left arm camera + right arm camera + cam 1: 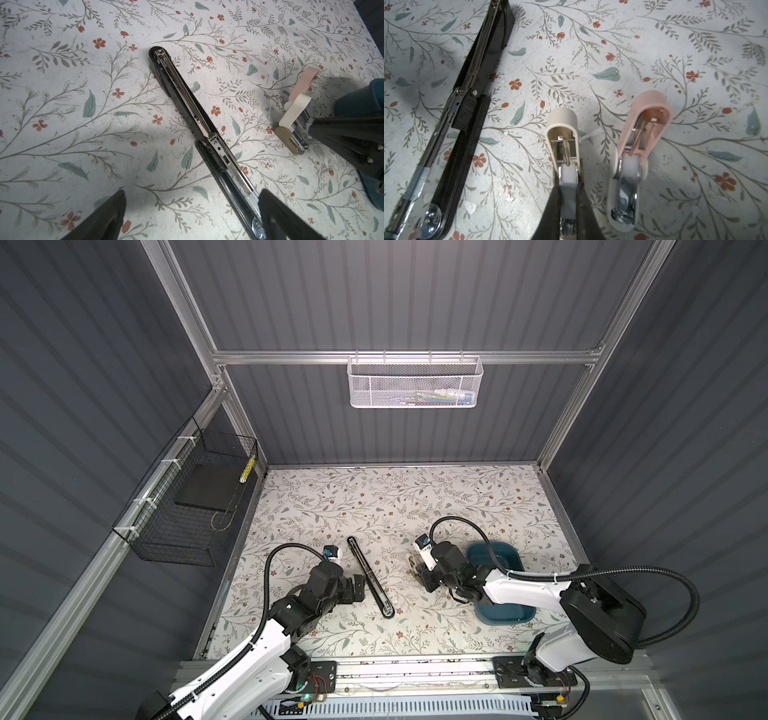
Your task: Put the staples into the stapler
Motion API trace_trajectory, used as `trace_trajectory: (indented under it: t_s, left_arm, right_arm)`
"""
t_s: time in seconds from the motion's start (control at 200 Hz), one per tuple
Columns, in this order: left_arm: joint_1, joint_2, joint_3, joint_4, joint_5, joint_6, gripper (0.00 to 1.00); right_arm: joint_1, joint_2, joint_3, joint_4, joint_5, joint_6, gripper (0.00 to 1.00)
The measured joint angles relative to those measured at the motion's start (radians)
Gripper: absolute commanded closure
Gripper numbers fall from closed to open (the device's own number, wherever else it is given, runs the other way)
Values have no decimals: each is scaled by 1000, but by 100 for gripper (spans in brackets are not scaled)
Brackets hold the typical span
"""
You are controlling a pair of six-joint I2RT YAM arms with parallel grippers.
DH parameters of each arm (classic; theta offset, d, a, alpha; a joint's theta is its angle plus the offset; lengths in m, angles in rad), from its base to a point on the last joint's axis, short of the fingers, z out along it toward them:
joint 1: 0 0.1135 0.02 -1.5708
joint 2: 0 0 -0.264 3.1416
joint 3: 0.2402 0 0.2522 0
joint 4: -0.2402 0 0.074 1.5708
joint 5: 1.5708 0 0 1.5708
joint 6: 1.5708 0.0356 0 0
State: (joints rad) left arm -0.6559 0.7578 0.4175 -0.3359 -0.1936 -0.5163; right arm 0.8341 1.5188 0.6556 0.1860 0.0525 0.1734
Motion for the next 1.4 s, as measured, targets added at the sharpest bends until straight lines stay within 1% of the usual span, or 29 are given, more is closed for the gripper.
trace_trajectory:
  t_s: [0.355,1.396]
  left_arm:
    - [0,0,0,0,-5,0,0]
    - [0,7,0,8,-12,0,0]
  right_arm:
    - [0,59,9,-1,2,-6,88]
    - [0,45,11,0,1,-6,88]
